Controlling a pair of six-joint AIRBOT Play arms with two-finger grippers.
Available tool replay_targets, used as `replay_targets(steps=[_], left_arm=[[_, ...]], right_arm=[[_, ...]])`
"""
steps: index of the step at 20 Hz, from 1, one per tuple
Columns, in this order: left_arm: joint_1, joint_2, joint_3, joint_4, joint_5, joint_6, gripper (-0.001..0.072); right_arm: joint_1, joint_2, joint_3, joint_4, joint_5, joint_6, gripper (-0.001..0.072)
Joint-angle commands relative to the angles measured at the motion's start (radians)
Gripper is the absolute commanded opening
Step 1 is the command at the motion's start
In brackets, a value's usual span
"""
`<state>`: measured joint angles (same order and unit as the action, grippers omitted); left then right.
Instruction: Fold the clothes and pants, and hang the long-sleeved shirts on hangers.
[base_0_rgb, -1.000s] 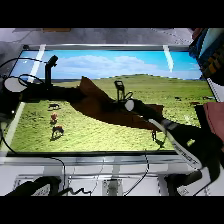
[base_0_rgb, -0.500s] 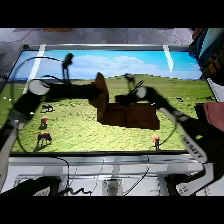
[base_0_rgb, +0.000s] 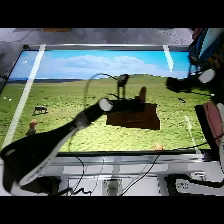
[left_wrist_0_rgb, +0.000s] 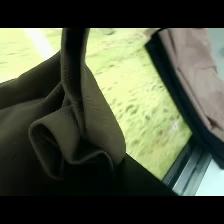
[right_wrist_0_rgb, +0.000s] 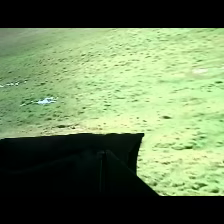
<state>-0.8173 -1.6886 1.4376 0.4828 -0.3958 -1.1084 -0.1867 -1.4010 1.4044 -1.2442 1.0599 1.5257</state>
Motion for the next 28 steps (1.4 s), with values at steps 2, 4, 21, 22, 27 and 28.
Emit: replay_targets(steps=[2, 4, 21, 22, 27, 28], left_arm=[[-0.075, -0.122, 0.104, -0.02, 0.063, -0.003, 0.0688], [-0.042, -0.108, 0.105, -0.02, -0.013, -0.003, 0.0689], [0.288, -0.041, 0.105, -0.019, -0.395, 0.042, 0.0688], [0.288, -0.041, 0.105, -0.019, -0.395, 0.042, 0.0688], [0.298, -0.041, 0.105, 0.061, -0.398, 0.042, 0.0677], [0.304, -0.041, 0.105, 0.112, -0.404, 0.041, 0.0672]], right_arm=[[-0.112, 0.015, -0.008, -0.083, 0.093, -0.108, 0.0012], [-0.143, -0.005, -0.04, -0.099, 0.122, -0.187, 0.0012], [-0.061, -0.153, -0.511, 0.407, -0.112, -0.415, 0.0692], [-0.028, -0.164, -0.505, 0.431, -0.134, -0.415, 0.0671], [0.166, -0.251, -0.419, 0.492, -0.159, -0.401, 0.0435], [0.208, -0.251, -0.402, 0.489, -0.198, -0.402, 0.0191]])
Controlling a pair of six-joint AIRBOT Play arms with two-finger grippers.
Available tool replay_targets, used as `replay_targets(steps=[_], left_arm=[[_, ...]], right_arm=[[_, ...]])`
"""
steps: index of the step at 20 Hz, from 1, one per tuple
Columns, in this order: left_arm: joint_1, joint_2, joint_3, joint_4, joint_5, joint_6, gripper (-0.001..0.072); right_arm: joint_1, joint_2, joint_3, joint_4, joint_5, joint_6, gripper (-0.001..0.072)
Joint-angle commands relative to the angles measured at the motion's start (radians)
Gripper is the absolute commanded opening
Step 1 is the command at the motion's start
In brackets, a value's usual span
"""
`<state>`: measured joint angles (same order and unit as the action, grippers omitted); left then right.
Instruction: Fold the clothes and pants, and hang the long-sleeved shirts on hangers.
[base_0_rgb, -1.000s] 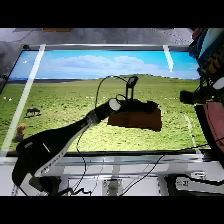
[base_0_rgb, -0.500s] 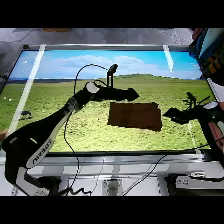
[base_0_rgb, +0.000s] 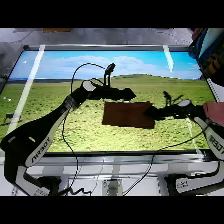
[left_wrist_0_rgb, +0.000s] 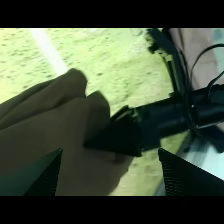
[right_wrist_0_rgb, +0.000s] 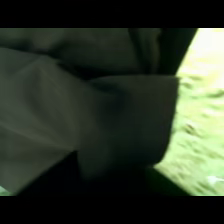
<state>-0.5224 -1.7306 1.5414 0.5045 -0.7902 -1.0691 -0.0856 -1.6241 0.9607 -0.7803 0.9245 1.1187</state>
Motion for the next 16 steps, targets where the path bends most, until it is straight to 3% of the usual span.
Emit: replay_targets(steps=[1, 2, 4, 6, 10, 11, 16], left_arm=[[0.016, 0.001, 0.001, 0.151, -0.019, -0.001, 0.055], [0.031, 0.001, 0.001, 0.218, -0.044, 0.0, 0.0331], [0.076, 0.007, 0.001, 0.351, -0.114, -0.001, 0.0037], [0.138, 0.034, 0.001, 0.492, -0.189, -0.025, 0.0016], [0.261, 0.159, 0.001, 0.989, -0.269, -0.266, 0.0016], [0.293, 0.203, 0.001, 1.056, -0.291, -0.293, 0.0017], [0.424, 0.406, 0.001, 1.066, -0.306, -0.293, 0.0017]], right_arm=[[0.137, -0.027, 0.065, 0.025, -0.089, 0.006, 0.0021], [0.161, -0.027, 0.098, 0.024, -0.104, 0.005, 0.0012], [0.172, -0.023, 0.178, 0.024, -0.097, 0.006, 0.0012], [0.149, 0.004, 0.248, 0.023, -0.085, 0.007, 0.0012], [0.014, 0.115, 0.333, 0.009, -0.071, 0.075, 0.0012], [-0.034, 0.152, 0.338, -0.011, -0.067, 0.103, 0.0012], [-0.362, 0.35, 0.338, -0.23, 0.021, 0.282, 0.0012]])
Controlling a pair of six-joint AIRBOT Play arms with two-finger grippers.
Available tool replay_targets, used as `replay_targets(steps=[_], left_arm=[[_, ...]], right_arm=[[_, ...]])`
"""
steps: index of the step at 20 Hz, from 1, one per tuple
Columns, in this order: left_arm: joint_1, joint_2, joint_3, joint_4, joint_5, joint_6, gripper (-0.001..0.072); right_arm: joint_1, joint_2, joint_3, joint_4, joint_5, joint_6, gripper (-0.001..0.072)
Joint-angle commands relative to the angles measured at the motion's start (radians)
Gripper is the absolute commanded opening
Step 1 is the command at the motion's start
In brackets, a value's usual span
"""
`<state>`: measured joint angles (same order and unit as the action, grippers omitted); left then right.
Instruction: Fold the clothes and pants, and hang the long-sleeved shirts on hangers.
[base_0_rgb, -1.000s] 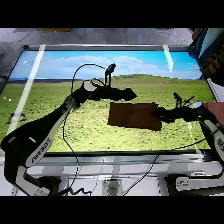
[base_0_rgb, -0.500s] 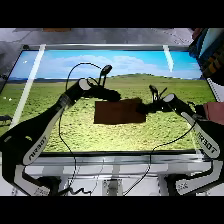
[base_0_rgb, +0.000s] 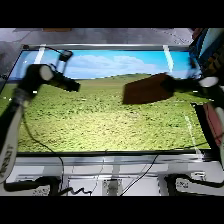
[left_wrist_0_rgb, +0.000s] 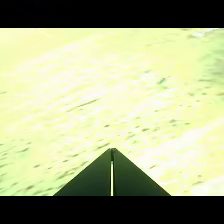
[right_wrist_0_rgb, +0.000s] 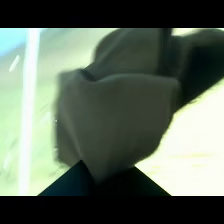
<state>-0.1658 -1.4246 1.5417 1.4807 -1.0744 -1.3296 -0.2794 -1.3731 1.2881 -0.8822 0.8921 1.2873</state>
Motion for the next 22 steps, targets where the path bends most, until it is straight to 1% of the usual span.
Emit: replay_targets(steps=[1, 3, 5, 8, 9, 11, 13, 14, 15, 16, 17, 19, 21, 22], left_arm=[[0.081, 0.13, 0.001, 0.09, -0.023, -0.032, 0.0016], [0.093, 0.172, 0.001, 0.09, -0.023, -0.032, 0.0017], [0.093, 0.19, 0.001, 0.09, -0.023, -0.032, 0.0017], [0.092, 0.192, 0.0, 0.089, -0.023, -0.032, 0.0017], [0.092, 0.192, 0.0, 0.089, -0.023, -0.032, 0.0017], [0.092, 0.192, 0.0, 0.086, -0.023, -0.032, 0.0017], [0.092, 0.189, 0.0, 0.078, -0.023, -0.032, 0.0017], [0.092, 0.186, 0.0, 0.078, -0.023, -0.032, 0.0017], [0.092, 0.184, 0.0, 0.078, -0.023, -0.032, 0.0017], [0.092, 0.181, 0.0, 0.079, -0.023, -0.032, 0.0017], [0.092, 0.177, 0.0, 0.079, -0.023, -0.032, 0.0017], [0.092, 0.171, 0.0, 0.079, -0.023, -0.032, 0.0017], [0.092, 0.17, 0.0, 0.079, -0.023, -0.032, 0.0017], [0.092, 0.171, 0.0, 0.079, -0.023, -0.032, 0.0017]], right_arm=[[-0.244, 0.13, 0.01, -0.162, 0.064, 0.143, 0.0012], [-0.414, 0.179, 0.01, -0.201, 0.069, 0.214, 0.0012], [-0.594, 0.203, 0.01, -0.203, 0.066, 0.282, 0.0012], [-0.815, 0.206, 0.007, -0.212, 0.138, 0.355, 0.0011], [-0.869, 0.207, 0.003, -0.242, 0.174, 0.393, 0.0011], [-0.953, 0.21, -0.014, -0.367, 0.256, 0.539, 0.0011], [-0.993, 0.209, -0.028, -0.463, 0.332, 0.594, 0.0012], [-1.006, 0.209, -0.039, -0.487, 0.354, 0.608, 0.0051], [-1.017, 0.209, -0.05, -0.498, 0.359, 0.637, 0.0284], [-1.018, 0.209, -0.056, -0.504, 0.362, 0.661, 0.0624], [-1.017, 0.208, -0.057, -0.505, 0.362, 0.664, 0.0678], [-1.016, 0.208, -0.057, -0.503, 0.361, 0.663, 0.0678], [-1.016, 0.207, -0.057, -0.502, 0.359, 0.628, 0.0668], [-1.013, 0.207, -0.057, -0.502, 0.354, 0.578, 0.0552]])
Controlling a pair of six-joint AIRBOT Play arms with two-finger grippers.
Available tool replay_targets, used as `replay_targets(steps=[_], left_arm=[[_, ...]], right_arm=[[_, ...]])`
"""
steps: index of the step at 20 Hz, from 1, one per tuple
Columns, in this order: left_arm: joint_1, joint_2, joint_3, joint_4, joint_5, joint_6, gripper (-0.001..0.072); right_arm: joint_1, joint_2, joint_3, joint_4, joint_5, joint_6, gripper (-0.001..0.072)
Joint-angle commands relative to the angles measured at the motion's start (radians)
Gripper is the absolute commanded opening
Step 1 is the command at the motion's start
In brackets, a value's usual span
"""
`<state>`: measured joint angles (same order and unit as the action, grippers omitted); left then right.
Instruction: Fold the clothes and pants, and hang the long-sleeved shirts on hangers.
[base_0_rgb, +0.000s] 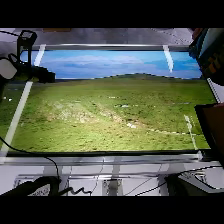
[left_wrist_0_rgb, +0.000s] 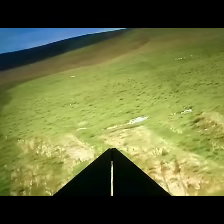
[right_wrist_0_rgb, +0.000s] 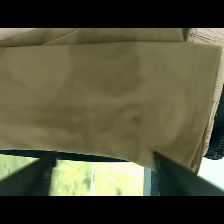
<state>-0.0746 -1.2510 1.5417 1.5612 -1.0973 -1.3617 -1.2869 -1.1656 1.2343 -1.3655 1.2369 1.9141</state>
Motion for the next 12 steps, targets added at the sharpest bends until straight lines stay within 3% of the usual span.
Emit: replay_targets(steps=[1, 2, 3, 8, 12], left_arm=[[0.001, -0.003, 0.0, -0.002, 0.0, 0.0, 0.0017], [0.001, -0.003, 0.0, -0.002, 0.0, 0.0, 0.0017], [0.001, -0.003, 0.0, -0.002, 0.0, 0.0, 0.0017], [0.001, -0.003, 0.0, -0.002, 0.0, 0.0, 0.0017], [0.001, -0.003, 0.0, -0.002, 0.0, 0.0, 0.0017]], right_arm=[[0.006, -0.001, -0.003, -0.02, 0.009, -0.101, 0.0324], [0.032, -0.001, -0.003, -0.002, 0.009, -0.102, 0.0082], [0.082, -0.001, -0.003, 0.029, 0.008, -0.103, 0.0013], [0.583, 0.0, -0.003, 0.06, 0.007, -0.256, 0.0012], [1.025, 0.002, -0.003, 0.048, 0.058, -0.259, 0.0013]])
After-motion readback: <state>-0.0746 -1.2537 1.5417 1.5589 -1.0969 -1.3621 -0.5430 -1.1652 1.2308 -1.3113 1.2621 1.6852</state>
